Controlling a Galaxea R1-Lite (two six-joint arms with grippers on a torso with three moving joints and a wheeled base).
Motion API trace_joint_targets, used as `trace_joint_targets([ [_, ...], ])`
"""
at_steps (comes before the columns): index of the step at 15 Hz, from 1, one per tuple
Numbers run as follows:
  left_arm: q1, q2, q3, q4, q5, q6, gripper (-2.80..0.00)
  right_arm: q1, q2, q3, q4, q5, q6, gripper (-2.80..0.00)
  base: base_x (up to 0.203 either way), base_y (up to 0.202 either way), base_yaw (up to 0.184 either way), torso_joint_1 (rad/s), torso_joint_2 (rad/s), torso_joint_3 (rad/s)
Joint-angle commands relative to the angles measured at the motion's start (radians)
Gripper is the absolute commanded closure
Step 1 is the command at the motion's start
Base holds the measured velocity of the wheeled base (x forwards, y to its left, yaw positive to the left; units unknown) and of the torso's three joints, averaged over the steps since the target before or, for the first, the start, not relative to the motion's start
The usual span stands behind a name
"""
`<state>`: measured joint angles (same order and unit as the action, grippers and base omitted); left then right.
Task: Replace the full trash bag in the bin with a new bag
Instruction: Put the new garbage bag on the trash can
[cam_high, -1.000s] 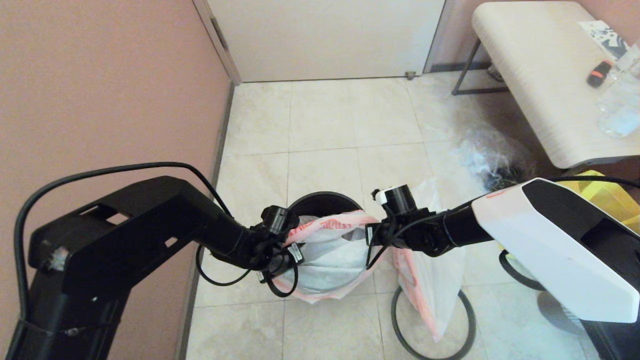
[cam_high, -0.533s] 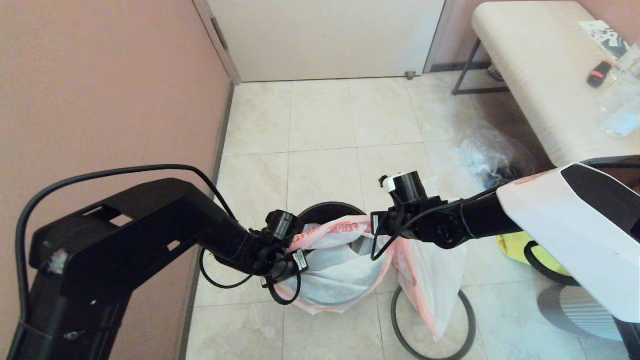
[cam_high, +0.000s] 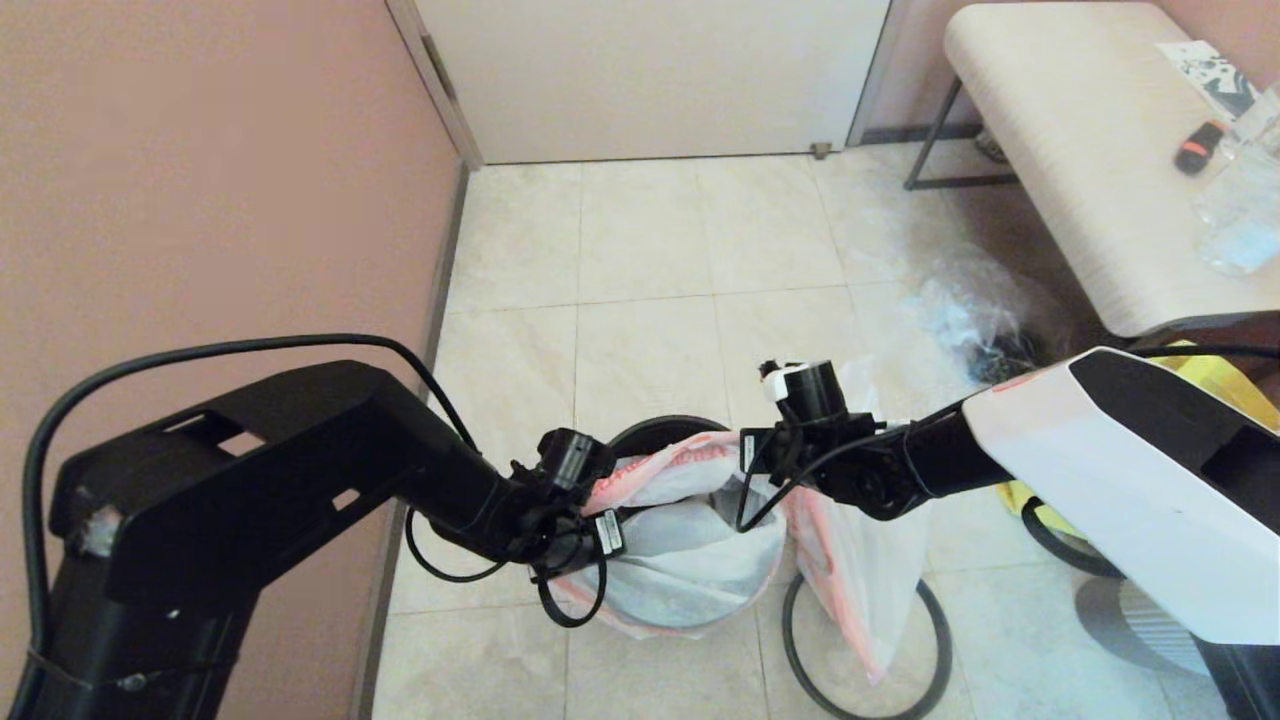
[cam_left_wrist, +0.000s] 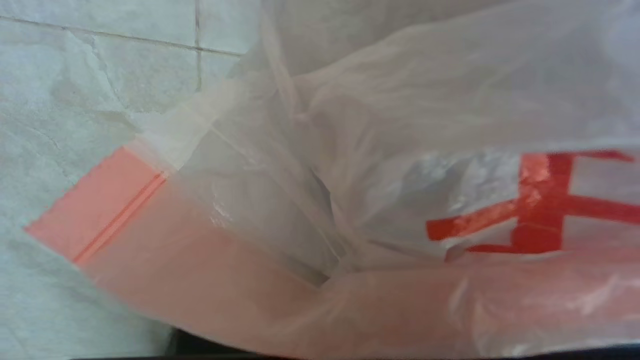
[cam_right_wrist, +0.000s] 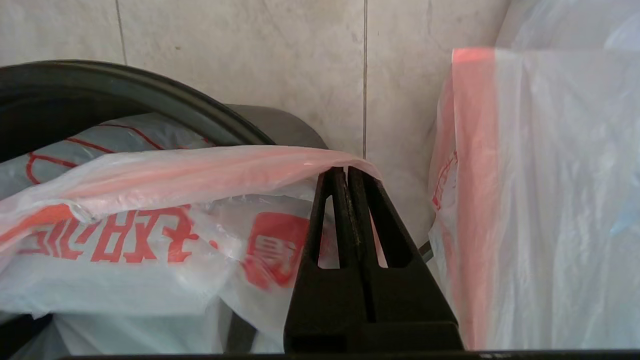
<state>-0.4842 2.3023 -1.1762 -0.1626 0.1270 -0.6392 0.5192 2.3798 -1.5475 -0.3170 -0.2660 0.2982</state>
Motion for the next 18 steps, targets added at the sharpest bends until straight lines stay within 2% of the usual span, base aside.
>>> trace_joint_targets([
  [1, -0.007, -0.001, 0.004, -0.002, 0.0, 0.0, 0.0, 0.003, 0.002, 0.012, -0.004, 0.001, 0.025, 0.0, 0.0, 0.0, 0.0, 0.0, 0.0, 0.0],
  [3, -0.014, -0.007, 0.02, -0.014, -0.004, 0.007, 0.0, 0.004, 0.008, 0.004, -0.004, 0.011, 0.041, 0.0, 0.0, 0.0, 0.0, 0.0, 0.0, 0.0],
  [6, -0.023, -0.023, 0.077, -0.098, -0.045, 0.07, 0.0, 0.003, 0.024, -0.072, -0.001, 0.021, 0.047, 0.0, 0.0, 0.0, 0.0, 0.0, 0.0, 0.0],
  [12, -0.024, -0.035, 0.087, -0.103, -0.089, 0.084, 0.0, 0.063, 0.04, -0.154, 0.047, 0.035, 0.044, 0.0, 0.0, 0.0, 0.0, 0.0, 0.0, 0.0],
  [14, -0.024, -0.031, 0.084, -0.103, -0.087, 0.084, 0.0, 0.067, -0.031, -0.111, 0.078, 0.029, 0.059, 0.0, 0.0, 0.0, 0.0, 0.0, 0.0, 0.0],
  [18, -0.024, -0.029, 0.084, -0.104, -0.087, 0.084, 0.0, 0.124, -0.228, 0.07, 0.115, 0.028, 0.081, 0.0, 0.0, 0.0, 0.0, 0.0, 0.0, 0.0],
])
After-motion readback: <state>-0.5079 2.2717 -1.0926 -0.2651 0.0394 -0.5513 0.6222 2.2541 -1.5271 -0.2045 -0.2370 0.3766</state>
